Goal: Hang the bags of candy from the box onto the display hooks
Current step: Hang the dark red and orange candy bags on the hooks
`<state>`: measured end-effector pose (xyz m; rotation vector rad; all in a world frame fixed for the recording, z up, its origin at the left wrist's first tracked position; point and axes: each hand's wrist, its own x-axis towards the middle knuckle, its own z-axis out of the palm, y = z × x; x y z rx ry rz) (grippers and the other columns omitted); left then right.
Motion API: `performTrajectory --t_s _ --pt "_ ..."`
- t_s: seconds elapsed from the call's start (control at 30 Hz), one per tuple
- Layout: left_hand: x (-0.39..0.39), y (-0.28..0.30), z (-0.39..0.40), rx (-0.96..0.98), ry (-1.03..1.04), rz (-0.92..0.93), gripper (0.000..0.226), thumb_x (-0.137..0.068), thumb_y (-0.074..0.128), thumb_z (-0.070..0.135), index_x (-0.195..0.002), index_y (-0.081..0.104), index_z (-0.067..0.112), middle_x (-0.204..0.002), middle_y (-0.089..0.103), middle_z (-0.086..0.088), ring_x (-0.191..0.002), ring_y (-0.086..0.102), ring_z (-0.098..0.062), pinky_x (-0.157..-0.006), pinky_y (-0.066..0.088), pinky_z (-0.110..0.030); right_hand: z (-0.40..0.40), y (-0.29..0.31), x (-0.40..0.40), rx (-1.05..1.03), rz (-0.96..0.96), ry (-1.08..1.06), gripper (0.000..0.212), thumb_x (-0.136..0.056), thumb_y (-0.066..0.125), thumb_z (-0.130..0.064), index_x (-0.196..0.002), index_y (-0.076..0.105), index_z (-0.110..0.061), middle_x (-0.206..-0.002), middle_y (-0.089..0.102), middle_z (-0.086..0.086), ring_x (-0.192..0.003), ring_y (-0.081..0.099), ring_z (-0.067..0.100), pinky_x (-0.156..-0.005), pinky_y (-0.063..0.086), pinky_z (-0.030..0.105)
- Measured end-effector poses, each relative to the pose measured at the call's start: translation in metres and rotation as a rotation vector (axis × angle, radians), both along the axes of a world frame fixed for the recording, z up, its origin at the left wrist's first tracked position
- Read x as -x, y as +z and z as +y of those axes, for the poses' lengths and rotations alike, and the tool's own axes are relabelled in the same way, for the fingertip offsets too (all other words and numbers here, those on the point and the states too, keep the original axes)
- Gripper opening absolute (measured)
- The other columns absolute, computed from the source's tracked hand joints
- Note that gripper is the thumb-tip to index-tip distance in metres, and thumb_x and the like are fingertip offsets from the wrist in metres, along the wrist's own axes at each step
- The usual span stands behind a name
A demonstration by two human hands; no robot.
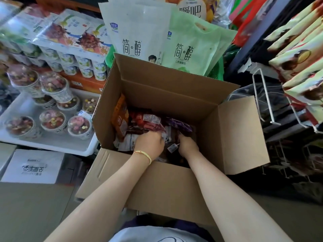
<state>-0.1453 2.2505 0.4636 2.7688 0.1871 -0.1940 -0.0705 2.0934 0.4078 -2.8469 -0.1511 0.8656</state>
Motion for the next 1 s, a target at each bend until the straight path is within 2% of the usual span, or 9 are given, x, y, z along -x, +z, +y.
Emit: performTrajectory --t_s 0.1,0.17,0.27,0.37,0.43,0.57,0.77,0.9,1.0 --pt "0.001 0.0 0.002 0.034 -0.002 0.007 0.019 -0.099 0.047 0.026 -0.092 0.059 0.013 -0.095 0.07 -0.012 -0.086 0.066 -0.035 -0.062 0.042 -0.034 0.0 0.007 0.0 -0.032 -0.061 -0.029 0.026 -0.1 0.045 -0.011 -0.116 0.066 -0.011 -0.116 0.068 0.016 -0.107 0.064 0.036 -0.076 0.047 0.032" --pt "0.001 0.0 0.002 0.059 0.012 0.017 0.018 -0.098 0.047 0.026 -0.089 0.057 0.014 -0.094 0.069 -0.012 -0.085 0.066 -0.035 -0.063 0.044 -0.034 -0.004 0.008 0.003 0.003 -0.024 -0.033 0.024 -0.099 0.048 -0.008 -0.115 0.067 -0.01 -0.116 0.068 0.016 -0.107 0.065 0.035 -0.075 0.049 0.033" --pt "0.004 -0.002 0.001 0.056 0.001 0.011 0.02 -0.099 0.047 0.026 -0.093 0.061 0.013 -0.093 0.07 -0.011 -0.082 0.066 -0.034 -0.063 0.047 -0.034 -0.011 0.006 0.006 -0.058 -0.035 -0.019 0.043 -0.097 0.046 -0.005 -0.135 0.051 -0.023 -0.126 0.063 0.012 -0.115 0.061 0.035 -0.087 0.054 0.039" --pt "0.005 -0.002 0.0 0.042 -0.002 -0.012 0.019 -0.099 0.047 0.026 -0.089 0.058 0.014 -0.092 0.07 -0.011 -0.082 0.066 -0.033 -0.061 0.043 -0.032 -0.012 0.001 0.005 -0.034 0.139 0.082 0.075 -0.096 0.047 -0.003 -0.157 0.022 -0.04 -0.152 0.046 0.009 -0.133 0.049 0.033 -0.1 0.05 0.041" --pt "0.004 -0.001 0.0 0.037 0.011 -0.017 0.02 -0.099 0.047 0.026 -0.091 0.06 0.013 -0.093 0.07 -0.01 -0.084 0.066 -0.034 -0.061 0.041 -0.031 -0.01 -0.004 0.005 0.053 0.194 0.129 0.072 -0.095 0.049 -0.001 -0.156 0.026 -0.035 -0.153 0.044 0.011 -0.133 0.049 0.033 -0.101 0.049 0.041" --pt "0.005 -0.001 -0.001 0.019 -0.006 -0.033 0.021 -0.1 0.047 0.027 -0.095 0.061 0.013 -0.092 0.069 -0.01 -0.083 0.065 -0.034 -0.06 0.038 -0.031 -0.005 0.001 0.003 0.083 -0.044 0.154 0.031 -0.099 0.046 -0.003 -0.126 0.059 -0.013 -0.126 0.062 0.015 -0.115 0.06 0.035 -0.092 0.052 0.041" --pt "0.001 0.004 0.002 0.083 0.019 -0.001 0.023 -0.099 0.048 0.03 -0.083 0.058 0.016 -0.081 0.066 -0.006 -0.076 0.064 -0.03 -0.056 0.037 -0.03 -0.006 0.022 -0.001 -0.296 -0.231 -0.09 0.013 -0.092 0.06 -0.007 -0.083 0.064 -0.014 -0.09 0.069 0.009 -0.092 0.066 0.031 -0.076 0.052 0.035" --pt "0.002 0.022 0.006 0.398 0.238 0.056 0.059 -0.103 0.038 0.053 -0.064 0.063 0.017 -0.063 0.064 0.001 -0.068 0.064 -0.024 -0.056 0.04 -0.03 -0.001 0.067 0.003 -0.717 -0.268 -0.305 0.023 -0.09 0.068 -0.007 -0.075 0.063 -0.023 -0.079 0.071 0.005 -0.079 0.071 0.023 -0.079 0.06 0.048" --pt "-0.001 0.042 0.008 1.078 0.537 0.323 0.098 -0.093 0.015 0.078 -0.078 0.075 0.003 -0.082 0.076 -0.016 -0.074 0.072 -0.026 -0.071 0.054 -0.033 -0.003 0.106 0.013 -0.928 -0.388 -0.308 0.012 -0.091 0.069 -0.004 -0.083 0.067 -0.013 -0.085 0.073 0.003 -0.083 0.073 0.015 -0.079 0.062 0.037"
